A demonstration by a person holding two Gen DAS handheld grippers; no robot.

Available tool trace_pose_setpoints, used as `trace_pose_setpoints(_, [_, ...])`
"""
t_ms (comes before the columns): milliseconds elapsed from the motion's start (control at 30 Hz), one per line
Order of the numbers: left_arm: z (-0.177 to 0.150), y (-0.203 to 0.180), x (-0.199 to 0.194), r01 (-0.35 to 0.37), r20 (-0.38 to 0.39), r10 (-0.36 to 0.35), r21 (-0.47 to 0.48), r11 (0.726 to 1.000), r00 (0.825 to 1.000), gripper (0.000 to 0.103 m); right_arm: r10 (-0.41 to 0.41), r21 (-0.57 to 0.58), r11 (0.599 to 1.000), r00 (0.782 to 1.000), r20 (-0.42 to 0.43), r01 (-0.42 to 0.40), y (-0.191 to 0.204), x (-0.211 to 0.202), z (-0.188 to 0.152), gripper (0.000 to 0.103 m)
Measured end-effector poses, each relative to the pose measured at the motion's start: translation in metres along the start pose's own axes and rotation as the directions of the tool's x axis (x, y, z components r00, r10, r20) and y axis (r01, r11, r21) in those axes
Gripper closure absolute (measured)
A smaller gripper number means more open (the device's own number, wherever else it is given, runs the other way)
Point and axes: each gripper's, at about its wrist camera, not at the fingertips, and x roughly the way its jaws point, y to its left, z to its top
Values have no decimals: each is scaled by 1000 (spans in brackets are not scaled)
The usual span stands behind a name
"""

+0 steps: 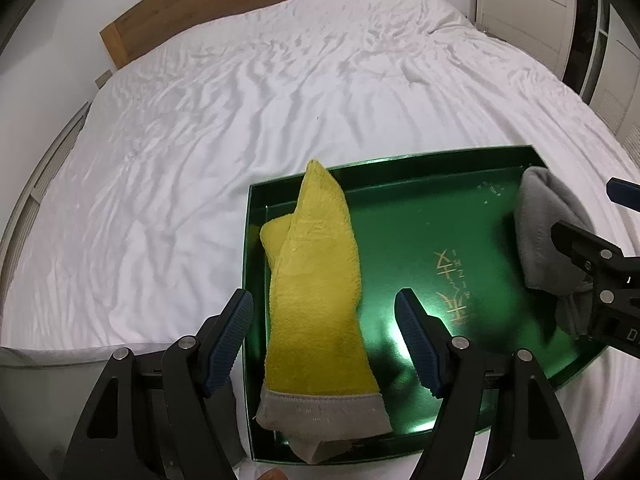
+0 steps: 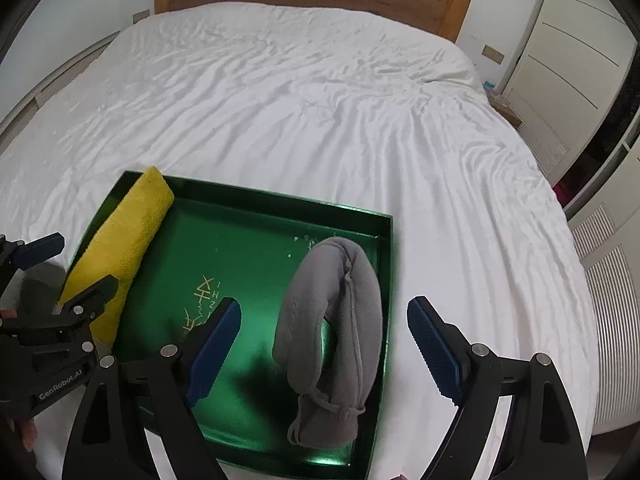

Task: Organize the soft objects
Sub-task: 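Withdraw both tools from the tray back toward the remaining items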

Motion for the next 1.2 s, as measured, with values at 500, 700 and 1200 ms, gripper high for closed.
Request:
trace_pose_setpoints(500, [-37, -19, -85, 192, 49, -193, 31, 981, 980, 35, -55, 97, 994, 993, 106, 45, -8, -122, -51, 17])
trace_pose_setpoints(700, [-78, -16, -131, 295, 49, -298, 55, 954, 953, 21, -56, 121, 992, 990, 132, 40, 8, -187, -98, 8])
trace_pose_setpoints(1200, [-182, 47, -208, 396, -2, -399, 129, 909, 917, 5, -43, 190, 981, 996, 72, 29, 84, -294, -183, 1])
